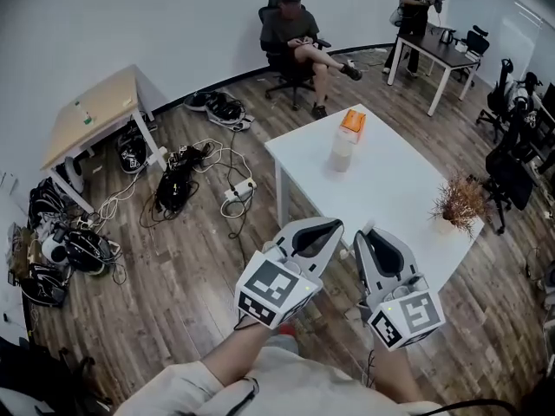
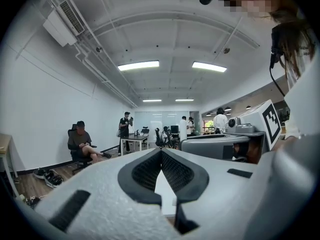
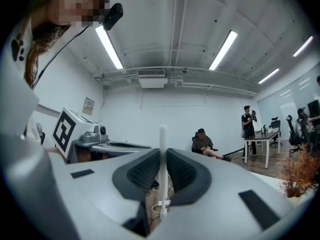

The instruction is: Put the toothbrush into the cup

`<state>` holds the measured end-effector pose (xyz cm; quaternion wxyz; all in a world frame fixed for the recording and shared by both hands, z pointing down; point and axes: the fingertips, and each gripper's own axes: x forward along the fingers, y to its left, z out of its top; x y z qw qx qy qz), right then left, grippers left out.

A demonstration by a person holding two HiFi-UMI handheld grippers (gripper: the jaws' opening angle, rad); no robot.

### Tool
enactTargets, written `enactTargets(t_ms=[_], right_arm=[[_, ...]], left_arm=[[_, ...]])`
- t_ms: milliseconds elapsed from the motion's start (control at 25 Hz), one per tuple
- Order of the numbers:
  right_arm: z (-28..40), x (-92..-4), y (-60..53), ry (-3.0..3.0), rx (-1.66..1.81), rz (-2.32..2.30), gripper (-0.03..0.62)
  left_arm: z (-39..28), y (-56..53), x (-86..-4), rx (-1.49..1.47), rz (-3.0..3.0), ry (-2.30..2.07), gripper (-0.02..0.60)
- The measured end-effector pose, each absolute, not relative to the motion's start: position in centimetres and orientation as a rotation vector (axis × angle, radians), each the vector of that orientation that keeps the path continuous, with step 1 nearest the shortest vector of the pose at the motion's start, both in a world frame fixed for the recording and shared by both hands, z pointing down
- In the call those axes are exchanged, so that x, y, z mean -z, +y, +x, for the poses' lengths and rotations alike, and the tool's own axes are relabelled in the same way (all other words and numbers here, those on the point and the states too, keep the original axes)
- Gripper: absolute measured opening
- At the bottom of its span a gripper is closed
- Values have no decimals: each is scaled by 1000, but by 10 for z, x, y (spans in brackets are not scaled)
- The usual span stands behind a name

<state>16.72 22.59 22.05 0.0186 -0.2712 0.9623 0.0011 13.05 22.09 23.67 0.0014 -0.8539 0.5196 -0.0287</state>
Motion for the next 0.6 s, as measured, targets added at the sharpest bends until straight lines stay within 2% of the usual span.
enactTargets(t_ms=[600], right_arm=[[131, -237, 141, 2980, 50, -935, 55]], left_arm=[[90, 140, -253, 95, -2753, 1595, 6]])
